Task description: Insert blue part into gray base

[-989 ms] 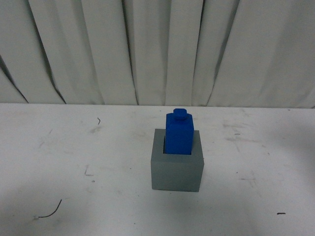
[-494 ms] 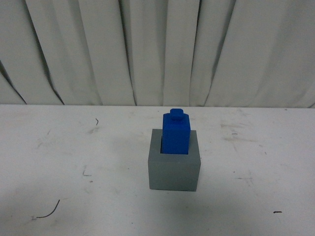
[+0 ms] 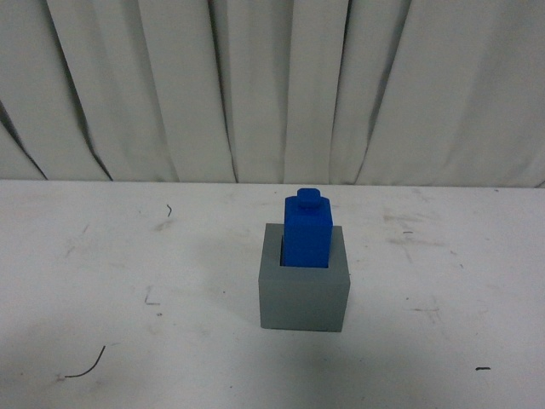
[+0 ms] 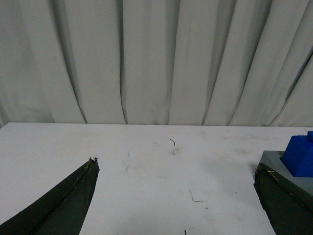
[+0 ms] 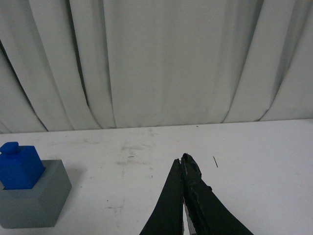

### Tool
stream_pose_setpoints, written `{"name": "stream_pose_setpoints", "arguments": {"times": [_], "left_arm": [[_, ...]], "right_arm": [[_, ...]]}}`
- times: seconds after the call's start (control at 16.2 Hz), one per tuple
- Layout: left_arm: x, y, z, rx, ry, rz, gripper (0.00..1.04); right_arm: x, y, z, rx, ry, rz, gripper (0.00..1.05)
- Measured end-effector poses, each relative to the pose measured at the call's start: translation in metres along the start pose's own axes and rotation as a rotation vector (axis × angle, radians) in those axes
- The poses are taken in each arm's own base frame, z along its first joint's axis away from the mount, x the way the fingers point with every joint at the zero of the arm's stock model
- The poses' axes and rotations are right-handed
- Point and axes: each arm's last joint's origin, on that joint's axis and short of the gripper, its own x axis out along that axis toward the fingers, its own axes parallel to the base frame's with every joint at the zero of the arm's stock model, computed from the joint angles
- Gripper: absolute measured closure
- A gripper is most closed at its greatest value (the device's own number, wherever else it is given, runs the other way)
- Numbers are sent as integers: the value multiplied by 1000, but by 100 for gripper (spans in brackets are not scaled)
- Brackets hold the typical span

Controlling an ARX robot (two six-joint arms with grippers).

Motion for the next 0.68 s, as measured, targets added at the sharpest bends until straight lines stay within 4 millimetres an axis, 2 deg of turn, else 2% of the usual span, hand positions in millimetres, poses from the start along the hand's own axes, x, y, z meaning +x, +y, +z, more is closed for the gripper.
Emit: {"name": "stream_pose_setpoints", "arguments": {"times": [0.19,0.68], "left_arm": [[0,0,0,0,0,0,7],[0,0,0,0,0,0,7]], "right_arm": [[-6,0,-8,0,-12,0,103],[-16,0,-8,0,-17,0,103]]}}
